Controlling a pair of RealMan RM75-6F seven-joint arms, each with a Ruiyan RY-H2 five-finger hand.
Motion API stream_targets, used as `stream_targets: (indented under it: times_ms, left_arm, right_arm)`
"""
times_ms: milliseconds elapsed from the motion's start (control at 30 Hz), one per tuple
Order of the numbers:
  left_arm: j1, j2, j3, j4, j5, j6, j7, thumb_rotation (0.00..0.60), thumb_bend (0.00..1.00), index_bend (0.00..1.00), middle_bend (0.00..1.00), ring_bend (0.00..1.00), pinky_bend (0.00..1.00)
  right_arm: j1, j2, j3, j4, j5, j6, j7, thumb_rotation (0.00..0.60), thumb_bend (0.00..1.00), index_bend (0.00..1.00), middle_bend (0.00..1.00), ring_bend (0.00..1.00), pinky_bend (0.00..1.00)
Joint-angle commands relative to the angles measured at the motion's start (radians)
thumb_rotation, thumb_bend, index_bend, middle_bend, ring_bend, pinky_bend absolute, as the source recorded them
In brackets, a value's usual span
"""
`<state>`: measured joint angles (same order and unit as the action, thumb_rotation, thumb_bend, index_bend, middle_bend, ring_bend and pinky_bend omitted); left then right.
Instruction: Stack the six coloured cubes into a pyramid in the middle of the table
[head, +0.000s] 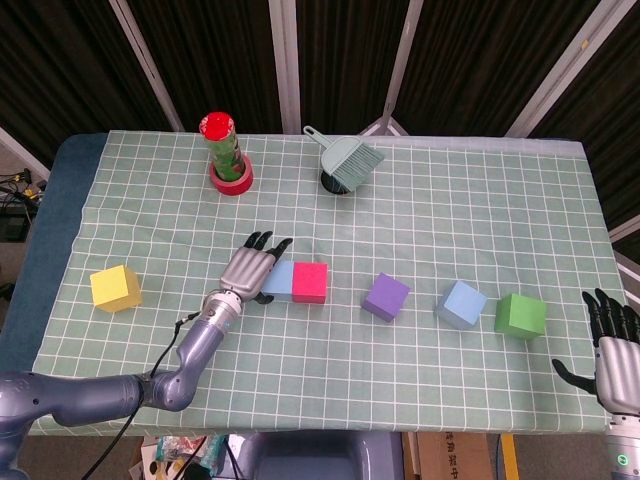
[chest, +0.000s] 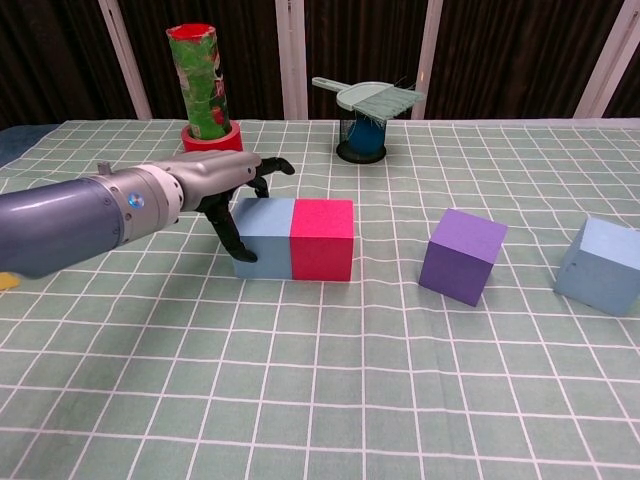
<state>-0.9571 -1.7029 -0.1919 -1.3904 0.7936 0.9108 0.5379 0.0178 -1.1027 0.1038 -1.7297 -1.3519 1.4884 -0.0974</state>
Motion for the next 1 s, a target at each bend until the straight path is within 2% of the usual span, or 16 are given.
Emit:
stream_targets:
  times_ms: [33,200,333,667,833,1000]
  left_arm:
    - [0.000,-0.002,0.001,0.001,-0.002,0.001,0.002,0.600,0.25,0.00,0.34,0.00,0.02]
    - [0.002,-0.002,0.004,0.002,-0.003,0.006,0.005,0.600,0.09,0.00,0.16,0.00,0.01]
    - [0.004,0.000,0.005,0.000,-0.001,0.012,0.009,0.600,0.04,0.00,0.06,0.00,0.00]
    - [0.016,0.041,-0.019,-0.051,0.025,0.044,-0.016,0.600,0.04,0.00,0.02,0.00,0.00]
    - [0.038,0.110,-0.044,-0.142,0.056,0.077,-0.051,0.600,0.04,0.00,0.02,0.00,0.00]
    - [0.076,0.195,-0.041,-0.247,0.091,0.125,-0.060,0.600,0.04,0.00,0.02,0.00,0.00]
  right_arm:
    - [0.000,0.000,0.000,0.000,0.000,0.000,0.000,0.600,0.19,0.00,0.00,0.00,0.00]
    - [0.000,0.000,0.000,-0.001,0.001,0.000,0.000,0.600,0.19,0.00,0.00,0.00,0.00]
    - [0.000,0.000,0.000,-0.001,0.000,0.000,-0.001,0.600,0.19,0.00,0.00,0.00,0.00]
    - [0.000,0.000,-0.002,-0.003,-0.001,-0.002,-0.001,0.600,0.19,0.00,0.00,0.00,0.00]
    - [0.001,0.001,-0.004,-0.004,0.001,-0.008,-0.003,0.600,0.19,0.00,0.00,0.00,0.00]
    - [0.005,0.005,-0.006,-0.005,0.000,-0.017,-0.009,0.600,0.19,0.00,0.00,0.00,0.00]
